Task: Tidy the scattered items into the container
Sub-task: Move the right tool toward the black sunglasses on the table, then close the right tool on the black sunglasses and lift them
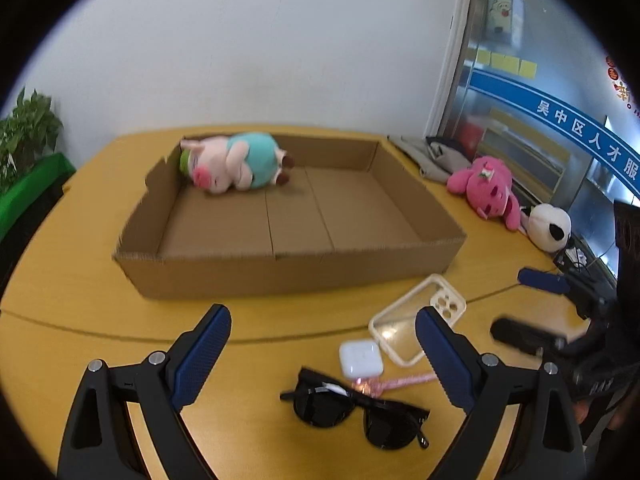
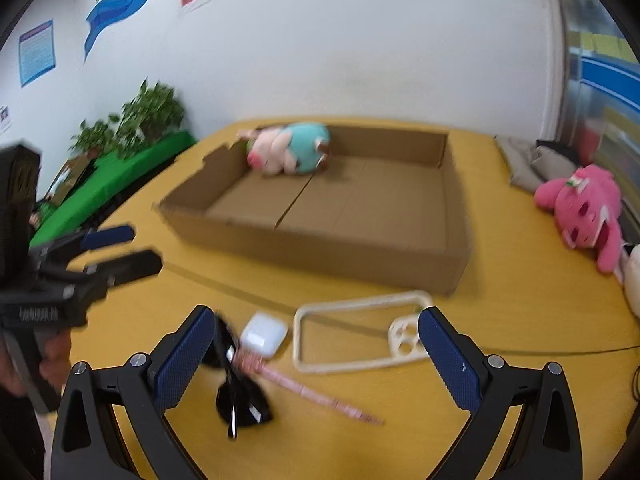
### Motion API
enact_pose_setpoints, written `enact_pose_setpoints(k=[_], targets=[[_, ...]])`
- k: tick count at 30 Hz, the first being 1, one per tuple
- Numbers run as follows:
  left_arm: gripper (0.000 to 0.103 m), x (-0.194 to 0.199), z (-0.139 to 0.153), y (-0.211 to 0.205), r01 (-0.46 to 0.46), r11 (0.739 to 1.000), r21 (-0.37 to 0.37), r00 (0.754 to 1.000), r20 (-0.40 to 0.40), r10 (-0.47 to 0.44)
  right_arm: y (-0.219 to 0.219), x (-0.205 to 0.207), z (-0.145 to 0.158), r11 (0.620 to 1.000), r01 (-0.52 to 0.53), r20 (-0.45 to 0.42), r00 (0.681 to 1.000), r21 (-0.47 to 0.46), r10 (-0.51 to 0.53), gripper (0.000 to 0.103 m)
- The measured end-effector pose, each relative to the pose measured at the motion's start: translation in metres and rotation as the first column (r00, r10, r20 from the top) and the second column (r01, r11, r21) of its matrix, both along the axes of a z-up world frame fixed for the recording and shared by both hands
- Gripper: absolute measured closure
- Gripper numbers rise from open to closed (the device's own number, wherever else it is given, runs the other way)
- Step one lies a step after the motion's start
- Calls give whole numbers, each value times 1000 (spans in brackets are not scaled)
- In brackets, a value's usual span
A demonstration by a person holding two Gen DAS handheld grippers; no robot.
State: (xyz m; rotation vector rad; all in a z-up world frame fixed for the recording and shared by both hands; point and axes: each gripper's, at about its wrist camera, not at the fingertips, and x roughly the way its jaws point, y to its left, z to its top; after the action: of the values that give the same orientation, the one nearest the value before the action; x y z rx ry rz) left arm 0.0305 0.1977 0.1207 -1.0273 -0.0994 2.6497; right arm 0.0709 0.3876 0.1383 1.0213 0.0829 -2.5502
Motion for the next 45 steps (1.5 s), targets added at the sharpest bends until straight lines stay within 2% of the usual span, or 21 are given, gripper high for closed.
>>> enact_pose_setpoints(k=[4, 7, 10, 13, 16, 18, 20, 24, 31, 32, 33, 34, 36, 37, 38, 40, 45], targets=[[9, -2, -26, -5, -2, 1000, 31, 996, 87, -1, -23, 15, -42, 993, -114, 109, 988, 9, 112, 1], [9, -6, -42, -9, -8, 998, 57, 989, 145, 0, -45, 23, -58, 982, -190, 139, 973, 16, 186, 2], [10, -11, -58, -14, -16, 992, 124, 979, 205, -10, -65, 25, -72, 969, -246, 163, 958, 29, 238, 7], [11, -15, -71, -19, -18, 983, 182, 969, 246, -27, -78, 21, -84, 964, -260, 184, 952, 61, 245, 15], [17, -18, -84, -22, -30, 972, 235, 956, 289, -41, -84, 15, -96, 964, -254, 210, 949, 77, 233, 25], [21, -20, -92, -23, -28, 960, 278, 948, 312, -63, -87, 14, -102, 962, -263, 230, 943, 76, 240, 36], [23, -22, -99, -21, -24, 950, 312, 939, 332, -85, -88, 15, -104, 959, -265, 226, 945, 99, 237, 42], [24, -23, -114, -18, -37, 935, 353, 925, 367, -102, -85, 18, -103, 962, -261, 226, 945, 86, 236, 69], [25, -24, -116, -18, -48, 925, 378, 923, 370, -104, -84, 31, -103, 962, -268, 221, 943, 54, 250, 73], [34, -24, -116, -18, -54, 924, 378, 921, 376, -100, -85, 32, -103, 962, -269, 220, 942, 53, 252, 73], [50, -24, -118, -20, -60, 924, 378, 918, 385, -98, -85, 34, -103, 961, -272, 218, 942, 49, 255, 73], [55, -24, -120, -22, -72, 922, 382, 916, 392, -90, -83, 35, -103, 962, -269, 213, 944, 45, 254, 73], [68, -25, -125, -28, -88, 899, 429, 908, 406, -104, -81, 36, -103, 964, -263, 213, 944, 30, 251, 74], [76, -26, -127, -28, -94, 898, 430, 905, 412, -103, -79, 37, -103, 965, -261, 209, 945, 27, 250, 74], [91, -25, -128, -28, -97, 900, 425, 904, 417, -99, -78, 39, -103, 965, -260, 205, 946, 25, 250, 75], [91, -25, -128, -30, -90, 892, 442, 903, 415, -114, -78, 38, -102, 965, -261, 205, 946, 19, 252, 75], [92, -25, -125, -27, -67, 900, 430, 905, 406, -126, -77, 35, -102, 965, -263, 212, 943, -3, 257, 75]])
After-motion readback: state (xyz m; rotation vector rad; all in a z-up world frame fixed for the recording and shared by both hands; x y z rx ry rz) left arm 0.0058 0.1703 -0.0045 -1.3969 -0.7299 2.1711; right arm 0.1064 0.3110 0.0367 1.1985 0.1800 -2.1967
